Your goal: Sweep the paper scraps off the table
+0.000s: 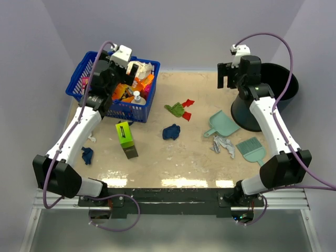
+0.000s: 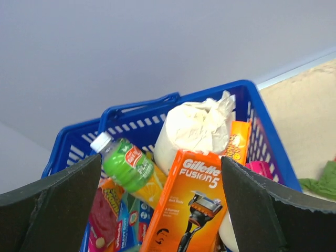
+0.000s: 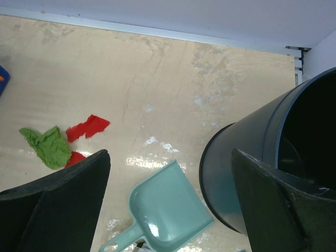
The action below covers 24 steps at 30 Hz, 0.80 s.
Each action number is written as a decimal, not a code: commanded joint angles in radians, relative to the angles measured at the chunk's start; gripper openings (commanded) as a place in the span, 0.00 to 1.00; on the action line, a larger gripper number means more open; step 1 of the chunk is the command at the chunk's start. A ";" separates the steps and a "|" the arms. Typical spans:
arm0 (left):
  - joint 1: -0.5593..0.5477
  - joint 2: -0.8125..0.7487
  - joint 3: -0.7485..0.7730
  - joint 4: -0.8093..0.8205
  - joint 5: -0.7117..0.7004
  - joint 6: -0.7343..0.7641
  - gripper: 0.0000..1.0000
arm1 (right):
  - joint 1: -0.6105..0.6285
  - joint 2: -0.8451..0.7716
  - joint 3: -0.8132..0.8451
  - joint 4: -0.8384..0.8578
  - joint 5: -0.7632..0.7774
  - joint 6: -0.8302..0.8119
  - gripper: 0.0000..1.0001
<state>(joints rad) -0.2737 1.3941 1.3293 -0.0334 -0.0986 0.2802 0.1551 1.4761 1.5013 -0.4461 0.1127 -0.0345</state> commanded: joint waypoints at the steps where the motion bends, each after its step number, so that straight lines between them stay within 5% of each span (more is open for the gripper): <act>1: -0.005 -0.024 0.059 -0.049 0.172 0.037 1.00 | 0.000 -0.039 0.025 0.049 -0.027 -0.036 0.98; 7: -0.012 -0.056 0.055 -0.172 0.465 0.161 0.96 | 0.006 -0.134 -0.074 -0.035 -0.384 -0.411 0.98; 12: -0.024 -0.058 0.082 -0.356 0.649 0.270 0.94 | 0.095 -0.171 -0.144 -0.175 -0.478 -0.615 0.94; 19: -0.064 -0.078 0.110 -0.727 0.741 0.438 0.90 | 0.199 -0.163 -0.242 -0.298 -0.522 -0.682 0.88; 24: -0.064 -0.132 0.067 -0.816 0.703 0.476 0.90 | 0.216 -0.140 -0.315 -0.269 -0.475 -0.647 0.83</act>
<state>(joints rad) -0.3367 1.3350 1.4006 -0.7227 0.5758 0.6823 0.3645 1.3312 1.2278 -0.7216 -0.3649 -0.6777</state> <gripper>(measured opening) 0.900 0.859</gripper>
